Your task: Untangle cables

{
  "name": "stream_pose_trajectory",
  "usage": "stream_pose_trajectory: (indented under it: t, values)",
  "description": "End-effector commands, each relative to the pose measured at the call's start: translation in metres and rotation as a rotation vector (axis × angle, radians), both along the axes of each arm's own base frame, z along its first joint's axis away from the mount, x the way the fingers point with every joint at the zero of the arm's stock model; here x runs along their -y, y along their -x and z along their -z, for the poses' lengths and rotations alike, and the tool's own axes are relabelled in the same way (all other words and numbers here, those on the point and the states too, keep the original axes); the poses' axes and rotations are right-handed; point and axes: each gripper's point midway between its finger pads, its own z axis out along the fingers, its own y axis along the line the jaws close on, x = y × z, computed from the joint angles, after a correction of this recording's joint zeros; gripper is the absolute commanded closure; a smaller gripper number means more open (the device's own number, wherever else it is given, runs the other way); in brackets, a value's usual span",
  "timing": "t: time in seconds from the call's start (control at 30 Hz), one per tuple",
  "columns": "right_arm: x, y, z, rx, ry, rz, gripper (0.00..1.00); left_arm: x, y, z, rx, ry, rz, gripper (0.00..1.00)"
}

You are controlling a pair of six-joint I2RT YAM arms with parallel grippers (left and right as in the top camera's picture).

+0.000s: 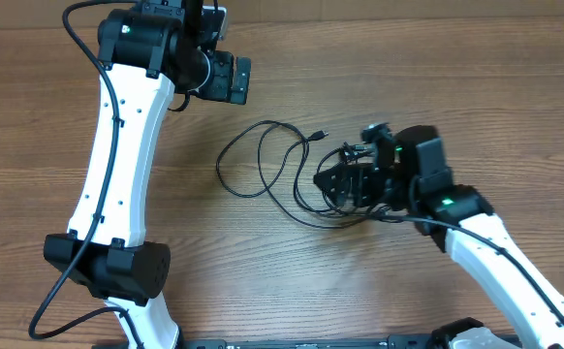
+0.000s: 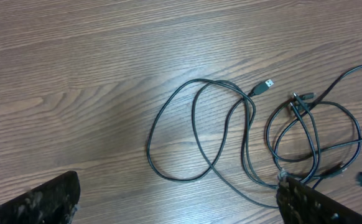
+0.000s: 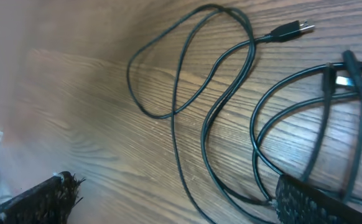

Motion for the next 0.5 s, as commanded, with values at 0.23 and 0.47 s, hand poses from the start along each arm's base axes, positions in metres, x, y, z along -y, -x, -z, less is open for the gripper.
stream_pose_trajectory:
  t: [0.23, 0.47]
  values:
    - [-0.001, -0.027, 0.037, 0.067, 0.172, 0.019, 0.17, 0.002, 0.004, -0.014, 0.031, 0.023, -0.006, 0.0]
    - [-0.023, -0.034, 0.068, 0.055, 0.171, -0.03, 0.09, 0.001, 0.004, -0.014, 0.031, 0.023, -0.006, 0.0]
